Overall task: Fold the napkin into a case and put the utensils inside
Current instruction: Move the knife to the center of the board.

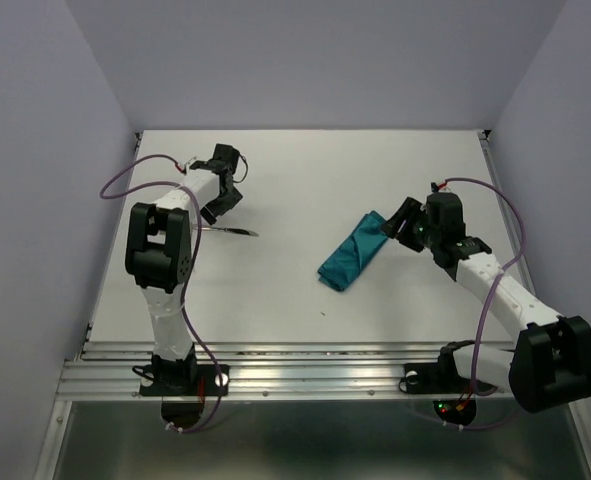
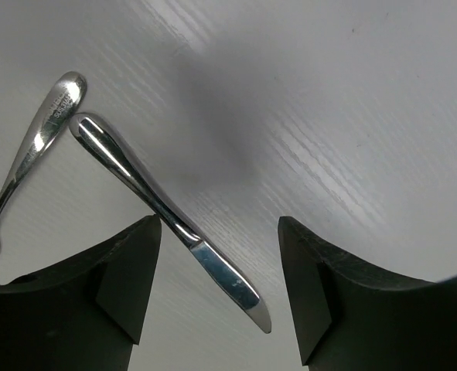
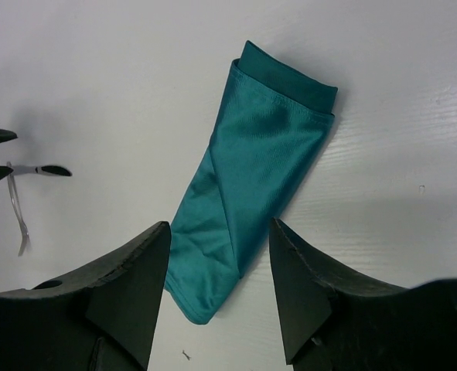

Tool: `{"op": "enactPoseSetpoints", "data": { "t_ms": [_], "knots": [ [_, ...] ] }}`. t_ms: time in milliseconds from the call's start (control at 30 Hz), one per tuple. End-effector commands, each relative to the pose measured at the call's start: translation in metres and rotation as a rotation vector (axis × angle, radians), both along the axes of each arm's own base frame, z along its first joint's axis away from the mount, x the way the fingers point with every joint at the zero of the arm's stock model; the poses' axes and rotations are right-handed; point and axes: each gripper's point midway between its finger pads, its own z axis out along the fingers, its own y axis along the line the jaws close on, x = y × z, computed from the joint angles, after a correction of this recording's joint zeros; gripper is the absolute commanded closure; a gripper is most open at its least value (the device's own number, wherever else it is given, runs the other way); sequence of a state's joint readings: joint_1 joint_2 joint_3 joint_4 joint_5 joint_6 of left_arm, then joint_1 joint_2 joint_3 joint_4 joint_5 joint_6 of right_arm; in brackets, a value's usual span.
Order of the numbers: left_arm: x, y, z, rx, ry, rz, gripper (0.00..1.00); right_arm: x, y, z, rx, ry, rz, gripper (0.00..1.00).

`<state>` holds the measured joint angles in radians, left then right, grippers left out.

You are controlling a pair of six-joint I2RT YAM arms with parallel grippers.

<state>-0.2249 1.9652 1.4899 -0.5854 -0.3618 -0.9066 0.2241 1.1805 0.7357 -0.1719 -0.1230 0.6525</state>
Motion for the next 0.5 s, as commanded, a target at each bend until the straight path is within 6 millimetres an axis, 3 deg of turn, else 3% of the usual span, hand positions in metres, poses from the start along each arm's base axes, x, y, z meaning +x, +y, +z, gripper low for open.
{"op": "enactPoseSetpoints", "data": {
  "t_ms": [0, 467],
  "knots": [
    [-0.009, 0.001, -0.001, 0.002, 0.073, 0.06, 0.27, 0.002, 0.003, 0.004, -0.009, -0.03, 0.022, 0.4],
    [-0.039, 0.003, -0.049, -0.013, 0.165, 0.128, 0.27, 0.0, 0.003, -0.002, -0.015, -0.017, 0.023, 0.4]
  ]
}}
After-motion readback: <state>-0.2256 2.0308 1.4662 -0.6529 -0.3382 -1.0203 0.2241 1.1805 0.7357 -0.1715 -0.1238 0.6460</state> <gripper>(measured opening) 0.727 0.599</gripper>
